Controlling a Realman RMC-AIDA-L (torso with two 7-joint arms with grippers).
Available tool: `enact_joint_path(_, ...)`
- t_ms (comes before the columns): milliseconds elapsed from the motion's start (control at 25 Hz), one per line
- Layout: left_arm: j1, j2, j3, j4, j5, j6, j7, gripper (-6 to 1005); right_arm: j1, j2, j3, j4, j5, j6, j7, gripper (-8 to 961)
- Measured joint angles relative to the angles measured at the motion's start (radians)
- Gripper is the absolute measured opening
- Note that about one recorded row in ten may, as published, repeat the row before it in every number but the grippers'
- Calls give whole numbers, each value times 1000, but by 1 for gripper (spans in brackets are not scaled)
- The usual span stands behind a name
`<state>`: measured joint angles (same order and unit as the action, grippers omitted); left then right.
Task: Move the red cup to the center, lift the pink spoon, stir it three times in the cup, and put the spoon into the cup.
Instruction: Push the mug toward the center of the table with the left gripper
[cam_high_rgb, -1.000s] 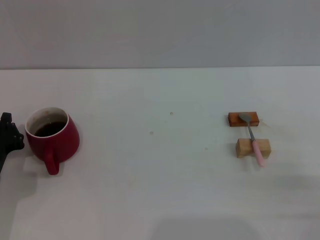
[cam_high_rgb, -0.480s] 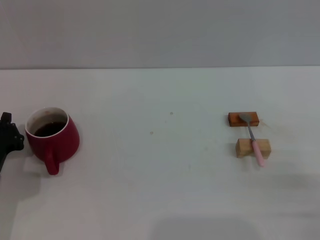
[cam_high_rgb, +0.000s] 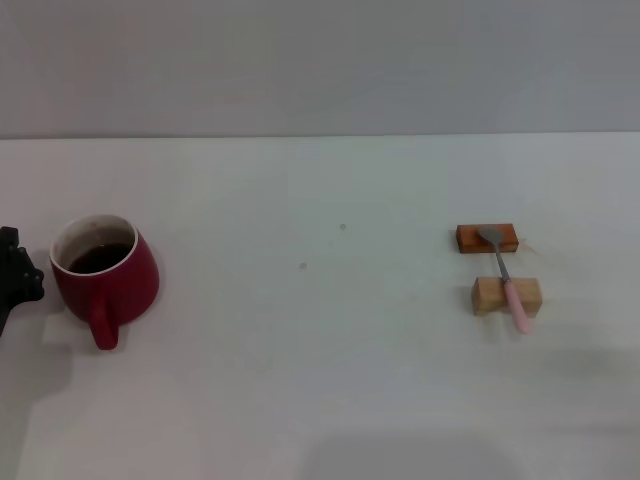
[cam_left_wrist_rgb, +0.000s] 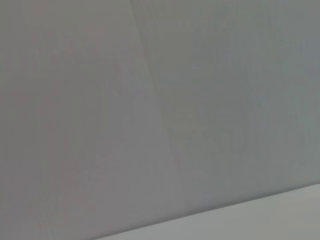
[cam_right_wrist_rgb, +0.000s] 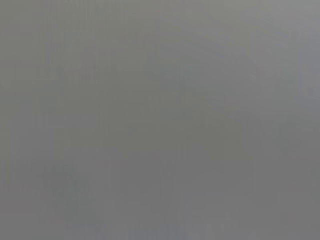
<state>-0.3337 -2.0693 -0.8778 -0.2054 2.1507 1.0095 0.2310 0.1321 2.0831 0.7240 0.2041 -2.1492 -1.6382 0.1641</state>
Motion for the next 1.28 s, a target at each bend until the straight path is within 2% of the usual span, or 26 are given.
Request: enact_joint_path(1280, -33, -3, 108, -10, 6, -33, -3, 46, 14, 0, 0, 5, 0, 1, -1, 832)
